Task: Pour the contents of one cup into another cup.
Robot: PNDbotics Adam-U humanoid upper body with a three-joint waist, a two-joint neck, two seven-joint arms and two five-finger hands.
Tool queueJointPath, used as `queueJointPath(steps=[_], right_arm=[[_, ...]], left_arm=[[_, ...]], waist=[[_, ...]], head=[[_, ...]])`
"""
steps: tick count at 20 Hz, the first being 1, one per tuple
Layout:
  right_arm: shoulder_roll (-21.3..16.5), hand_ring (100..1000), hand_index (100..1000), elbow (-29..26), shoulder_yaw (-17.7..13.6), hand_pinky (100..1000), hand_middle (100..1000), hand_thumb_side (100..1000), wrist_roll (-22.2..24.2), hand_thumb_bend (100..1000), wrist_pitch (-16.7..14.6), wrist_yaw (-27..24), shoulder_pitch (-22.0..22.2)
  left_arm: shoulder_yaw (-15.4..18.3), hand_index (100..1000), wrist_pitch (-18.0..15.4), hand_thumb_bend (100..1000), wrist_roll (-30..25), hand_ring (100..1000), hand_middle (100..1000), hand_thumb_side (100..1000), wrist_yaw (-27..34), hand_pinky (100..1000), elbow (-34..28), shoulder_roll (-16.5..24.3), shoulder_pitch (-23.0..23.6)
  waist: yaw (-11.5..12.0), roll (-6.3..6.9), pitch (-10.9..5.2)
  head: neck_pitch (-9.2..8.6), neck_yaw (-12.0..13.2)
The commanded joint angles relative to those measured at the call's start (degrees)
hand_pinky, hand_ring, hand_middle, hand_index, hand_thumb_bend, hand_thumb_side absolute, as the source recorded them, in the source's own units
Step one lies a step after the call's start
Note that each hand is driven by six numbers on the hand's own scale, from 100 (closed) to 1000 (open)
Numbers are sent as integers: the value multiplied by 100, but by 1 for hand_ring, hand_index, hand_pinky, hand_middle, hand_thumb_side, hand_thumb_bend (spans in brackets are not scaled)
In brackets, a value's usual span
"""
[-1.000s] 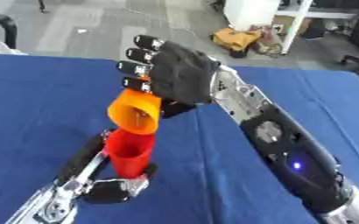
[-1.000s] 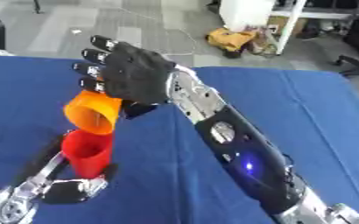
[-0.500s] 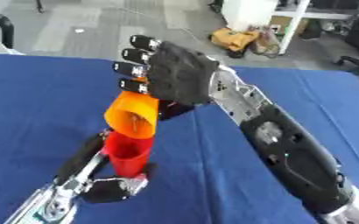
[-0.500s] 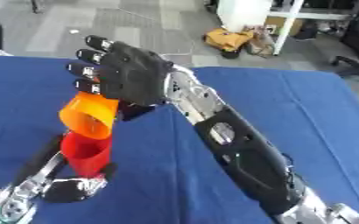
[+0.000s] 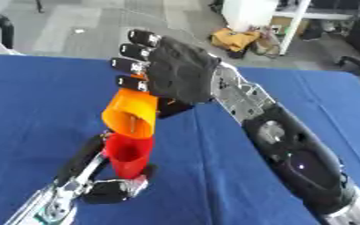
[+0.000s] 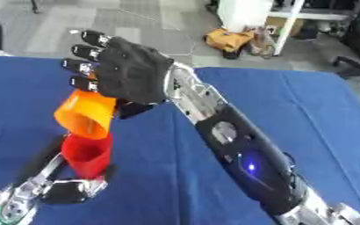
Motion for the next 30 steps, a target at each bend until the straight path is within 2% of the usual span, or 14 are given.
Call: queueJointPath(steps=[1,17,30], right_arm=[[-139,515,572,-150,-18,497,549,552,-1321,100,-1339,-39,-146],[-224,518,569,-126,-16,498,551,546,-1400,100,-1339,76,-169],[-153,518,568,-52,-23,499,552,544,-1444,100,-1339,166,-201]], left_arm=[[35,577,-28,100,6,363,389,598,-37,549,-46,28,-87],[40,576,-22,100,1,362,388,598,-25,549,-58,31,-88],[45,575,-8,100,-5,361,386,596,-6,549,-83,32,-94]], waist=[[-8,18,-137],[2,8,-142],[18,8,-142]], head=[[16,0],[15,4],[12,1]])
